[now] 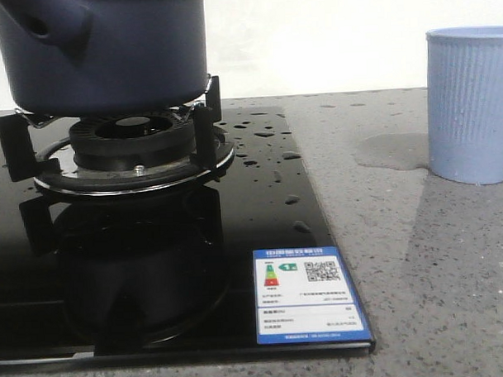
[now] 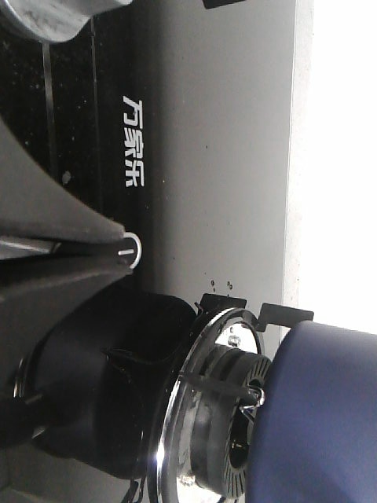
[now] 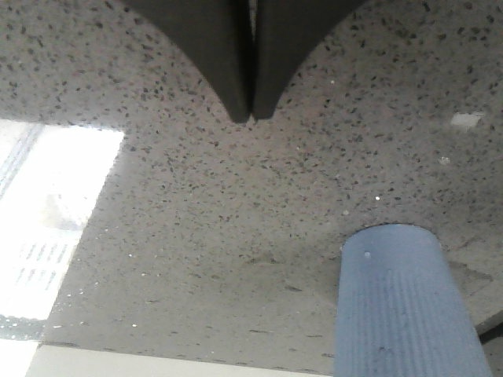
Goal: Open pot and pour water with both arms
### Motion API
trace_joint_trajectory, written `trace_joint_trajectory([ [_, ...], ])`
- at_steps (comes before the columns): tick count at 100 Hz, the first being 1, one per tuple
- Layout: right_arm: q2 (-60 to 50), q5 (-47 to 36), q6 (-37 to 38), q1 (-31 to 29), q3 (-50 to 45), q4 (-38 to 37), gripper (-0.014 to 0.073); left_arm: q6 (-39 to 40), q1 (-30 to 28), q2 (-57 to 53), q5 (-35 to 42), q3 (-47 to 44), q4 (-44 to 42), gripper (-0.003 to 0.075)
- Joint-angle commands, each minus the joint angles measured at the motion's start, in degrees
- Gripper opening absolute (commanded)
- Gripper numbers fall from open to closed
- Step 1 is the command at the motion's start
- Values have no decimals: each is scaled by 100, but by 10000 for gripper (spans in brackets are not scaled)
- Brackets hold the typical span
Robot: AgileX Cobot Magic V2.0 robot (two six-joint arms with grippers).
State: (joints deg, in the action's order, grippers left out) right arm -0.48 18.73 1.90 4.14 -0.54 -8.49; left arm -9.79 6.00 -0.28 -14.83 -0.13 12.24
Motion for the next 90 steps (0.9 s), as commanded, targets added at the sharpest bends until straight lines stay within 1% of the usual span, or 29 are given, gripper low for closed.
trace_joint_trajectory([
  [1, -99, -114, -60, -34, -74, 39, -75, 59, -16, -132, -201, -165, 35, -20],
  [15, -99, -171, -60, -34, -74, 16, -75, 59, -16, -132, -201, -165, 35, -20],
  [20, -99, -400, -50, -34, -74, -38, -75, 59, -16, -132, -201, -165, 35, -20],
  [23, -99, -690, -49, -34, -74, 14, -75, 19, -16, -132, -183, -165, -21, -20],
  [30, -99, -1395, -49, -34, -74, 454, -75, 19, -16, -132, -57, -165, -57, -20],
  [38, -99, -2093, -37, -34, -74, 1413, -75, 19, -16, -132, 121, -165, -57, -20],
  [42, -99, -2405, -37, -34, -74, 1744, -75, 19, -16, -132, 252, -165, 39, -20],
  [45, -99, -2539, -37, -34, -74, 1959, -75, 19, -16, -132, 345, -165, 312, -20],
  [51, -99, -2572, -37, -34, -74, 2135, -75, 19, -16, -132, 584, -165, 939, -20],
  [61, -99, -2557, -37, -34, -74, 2484, -75, 19, -16, -132, 967, -165, 2560, -20],
  [72, -99, -2577, -37, -34, -22, 2745, -75, 19, -16, -132, 1448, -165, 3380, -20],
  [83, -99, -2352, -37, -34, 171, 2758, -75, 19, -16, -132, 1697, -165, 4685, -20],
  [90, -87, -1981, -37, -34, 427, 2758, -75, 19, -16, -132, 1726, -124, 5425, -20],
])
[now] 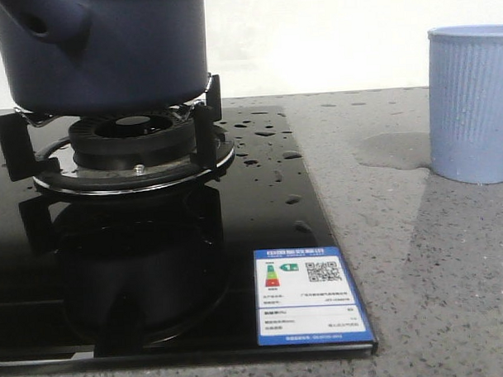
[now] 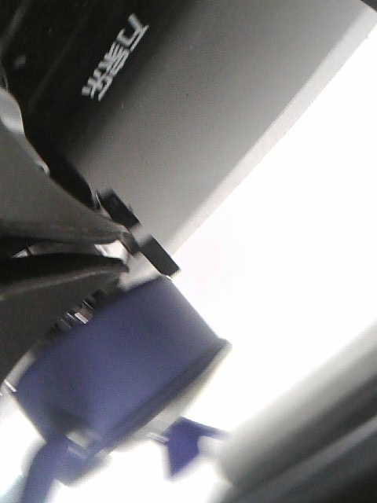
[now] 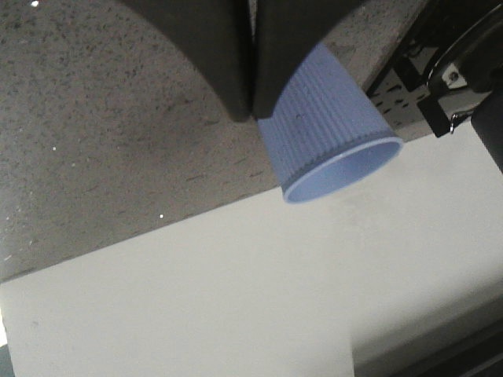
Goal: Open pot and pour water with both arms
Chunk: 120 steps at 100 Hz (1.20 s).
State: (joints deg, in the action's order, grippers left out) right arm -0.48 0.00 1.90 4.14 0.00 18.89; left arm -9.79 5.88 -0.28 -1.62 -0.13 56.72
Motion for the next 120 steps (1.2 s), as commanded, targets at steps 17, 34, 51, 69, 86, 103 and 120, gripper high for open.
trace_joint_trajectory([
  [17, 322, 1312, -37, -34, 1346, 21, -75, -22, 16, -77, -391, 459, 49, -20],
  [34, 1245, 2983, -37, -34, 2431, 167, -75, -22, 16, 661, -2015, 1469, -762, -20],
  [51, 2287, 4617, -60, -34, 3313, 1122, -75, -828, 16, 1877, -3578, 2448, -487, -19],
  [69, 2752, 5099, -1349, -34, 3783, 2639, -75, -3235, 16, 3067, -5207, 3258, 1896, -18],
  [86, 2777, 4738, -3694, -34, 3835, 4204, -75, -4661, 16, 3941, -5985, 3857, 3401, -19],
  [103, 2777, 4418, -3975, -34, 3848, 4424, -75, -4668, 16, 4365, -6186, 4387, 3324, -19],
  [120, 2777, 4347, -4502, -34, 3848, 4453, -75, -6067, 16, 4407, -5657, 4715, 3201, -18],
])
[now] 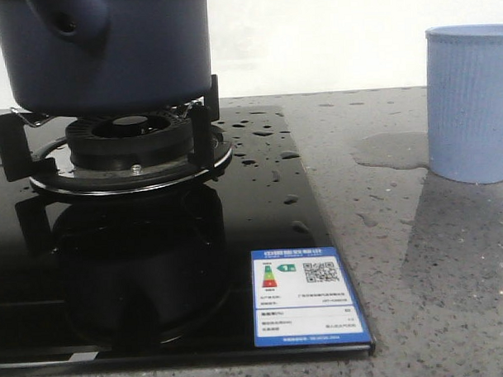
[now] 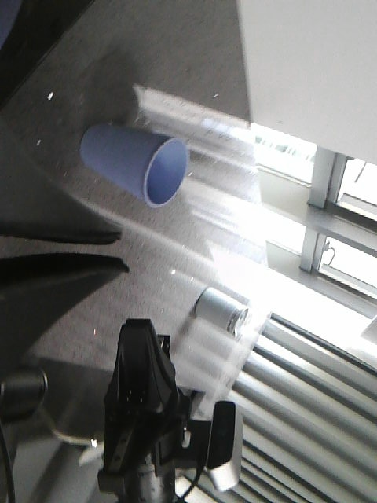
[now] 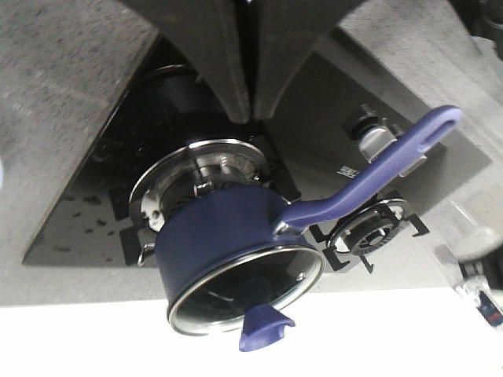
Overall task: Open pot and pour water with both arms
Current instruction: 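Grasp the blue knob of the saucepan's glass lid with the left gripper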
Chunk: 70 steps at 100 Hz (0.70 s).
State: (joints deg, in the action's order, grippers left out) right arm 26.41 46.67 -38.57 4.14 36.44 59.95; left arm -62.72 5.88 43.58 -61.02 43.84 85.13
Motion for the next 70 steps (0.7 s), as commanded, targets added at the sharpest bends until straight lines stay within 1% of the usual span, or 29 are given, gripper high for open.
trace_joint_trajectory([
  [1, 88, -320, -546, -34, 205, 345, -75, -916, 16, 21, 312, 336, 347, -16],
  [5, 88, -346, -777, -34, 205, 345, -69, -1173, 16, 21, 482, 368, 232, -1],
  [10, 88, -345, -1100, -34, 219, 345, -38, -1344, 16, 42, 672, 409, 133, 53],
  [16, 88, -386, -1224, -34, 256, 345, 36, -1382, 16, 124, 835, 409, 100, 187],
  [17, 88, -387, -1224, -34, 257, 345, 62, -1395, 16, 143, 858, 409, 100, 206],
  [18, 88, -406, -1224, -34, 257, 345, 76, -1415, 16, 145, 871, 409, 100, 245],
  [19, 88, -433, -1224, -34, 267, 345, 105, -1431, 16, 161, 897, 409, 89, 265],
  [20, 88, -447, -1224, -34, 267, 345, 122, -1464, 16, 180, 898, 409, 79, 306],
  [21, 88, -475, -1224, -34, 281, 345, 139, -1476, 16, 192, 926, 409, 82, 326],
  [22, 88, -485, -1224, -34, 281, 345, 174, -1494, 16, 219, 927, 409, 82, 368],
  [23, 88, -511, -1224, -34, 293, 345, 194, -1492, 21, 234, 969, 409, 68, 387],
  [24, 88, -526, -1224, -34, 293, 345, 234, -1492, 33, 266, 992, 409, 68, 406],
  [25, 88, -541, -1224, -34, 305, 345, 255, -1496, 32, 282, 1020, 409, 59, 443],
  [26, 88, -574, -1224, -34, 305, 345, 297, -1496, 48, 297, 1069, 409, 59, 461],
  [27, 88, -594, -1224, -34, 305, 345, 318, -1496, 48, 327, 1097, 409, 59, 494],
  [28, 88, -625, -1224, -34, 305, 345, 340, -1496, 71, 343, 1158, 409, 59, 508],
  [30, 88, -672, -1224, -34, 305, 355, 426, -1496, 100, 406, 1260, 409, 59, 559],
  [34, 88, -733, -1224, -34, 305, 356, 521, -1519, 154, 491, 1440, 409, 59, 598],
  [38, 88, -749, -1224, -34, 305, 366, 613, -1617, 219, 598, 1612, 412, 59, 614],
  [42, 88, -749, -1224, -24, 305, 369, 669, -1794, 261, 694, 1727, 447, 56, 606],
  [50, 88, -723, -1224, -11, 305, 418, 650, -2063, 288, 958, 1810, 593, 11, 590],
  [61, 88, -681, -1224, -11, 305, 434, 645, -2089, 288, 1325, 2172, 837, 11, 587],
  [70, 88, -620, -1224, -11, 305, 482, 645, -2120, 288, 1653, 2306, 1043, 11, 587],
])
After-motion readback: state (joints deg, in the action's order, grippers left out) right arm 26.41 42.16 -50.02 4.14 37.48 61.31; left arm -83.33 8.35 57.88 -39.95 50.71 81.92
